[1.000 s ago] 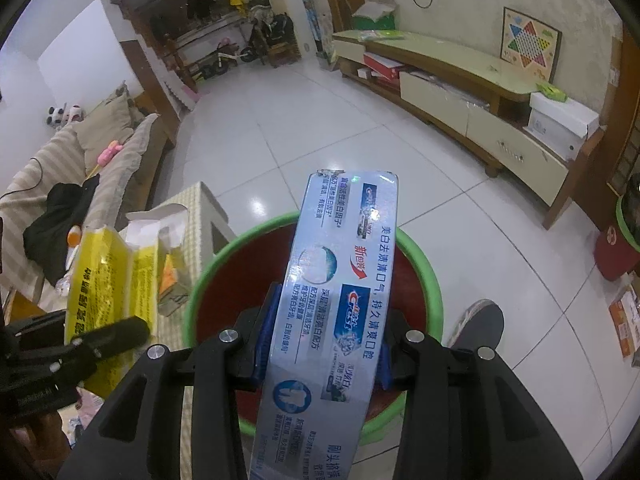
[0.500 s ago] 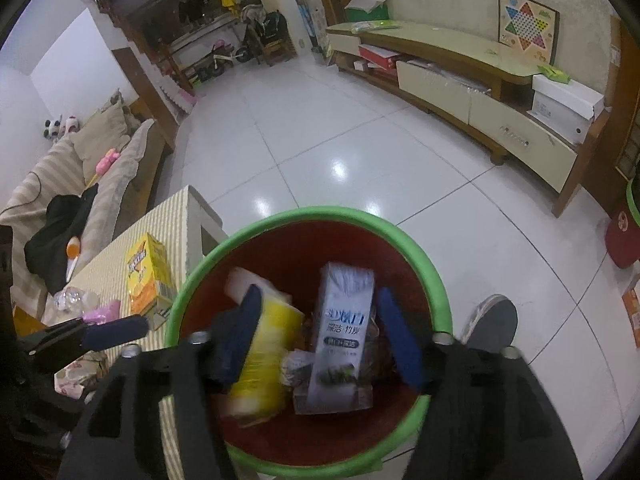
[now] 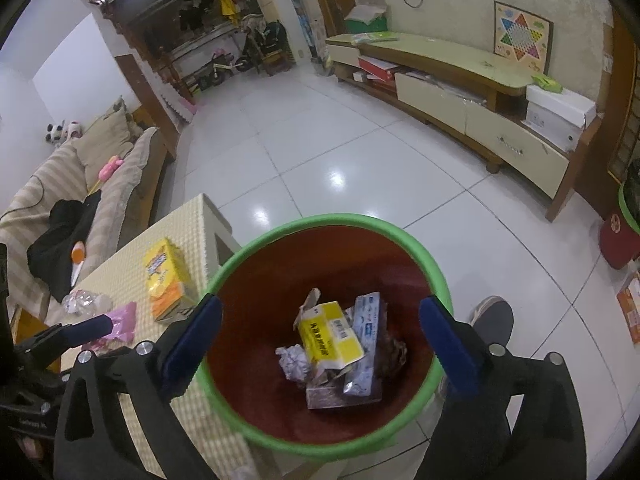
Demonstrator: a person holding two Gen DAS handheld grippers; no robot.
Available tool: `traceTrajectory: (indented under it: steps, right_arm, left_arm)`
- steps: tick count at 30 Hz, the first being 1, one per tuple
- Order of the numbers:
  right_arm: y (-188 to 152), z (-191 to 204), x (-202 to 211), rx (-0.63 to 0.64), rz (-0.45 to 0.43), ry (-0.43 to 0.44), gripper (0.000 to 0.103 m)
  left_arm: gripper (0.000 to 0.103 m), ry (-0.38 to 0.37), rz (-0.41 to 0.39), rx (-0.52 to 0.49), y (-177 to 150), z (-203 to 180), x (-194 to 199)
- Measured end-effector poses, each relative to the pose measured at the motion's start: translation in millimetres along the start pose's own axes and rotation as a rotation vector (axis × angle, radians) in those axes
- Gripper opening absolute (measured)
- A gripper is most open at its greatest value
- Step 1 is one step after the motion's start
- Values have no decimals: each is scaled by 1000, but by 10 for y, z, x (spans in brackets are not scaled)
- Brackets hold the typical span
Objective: Collect trash
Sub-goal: 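Move both open tools back over the table toward the bottle and carton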
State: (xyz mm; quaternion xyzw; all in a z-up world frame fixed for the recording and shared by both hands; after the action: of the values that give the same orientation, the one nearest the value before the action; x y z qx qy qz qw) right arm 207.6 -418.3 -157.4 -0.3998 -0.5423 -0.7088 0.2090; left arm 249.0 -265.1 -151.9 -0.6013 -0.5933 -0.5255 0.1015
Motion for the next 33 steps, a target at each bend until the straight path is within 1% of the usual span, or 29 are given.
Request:
traceTrajectory:
  steps: [5,10,16,19,21,27,30,33]
  right_arm:
    - [-72,241,243,42,-17,9,96]
    - [-158,588,446,95,-32,28,96]
    - [-231,1121,668,171,-57,60,96]
    - [-275,1390,756,217,-72,72,96]
    - [-293,1493,782,239,-79,76,96]
    - [-378,1807,760,298,-77,77,96]
    - [-400,1943,690,325,-72,75,96]
    - [-394,1997,583,342,-60,71,96]
  left_arm:
    - [97,17,-47,23,-106,90,364]
    - [97,45,-119,79,-225,312,833]
    - [97,90,-210,160,-443,686,1417]
    - [97,120,-244,187,-551,876,1672]
    - [97,141,-261,208,-635,1015,1821]
    - [98,185,-298,290,-817,1427,2087]
    - [98,196,-306,340,-853,1601,2113]
    - [98,201,-306,371,-876,1748,2110]
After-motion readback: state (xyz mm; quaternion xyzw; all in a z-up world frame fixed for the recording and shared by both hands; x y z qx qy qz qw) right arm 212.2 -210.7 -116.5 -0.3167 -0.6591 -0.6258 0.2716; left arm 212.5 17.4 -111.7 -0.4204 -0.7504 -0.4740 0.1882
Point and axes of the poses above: each gripper's, at about its wrist camera, not at the fingertips, and x roughly against the way its jaws point, z to its left, y to its top, the point moved 9 cm from there along -x, roughly the way its jaws point, and after that the axes turned 14 degrees about -y, right-handed, at the moved point
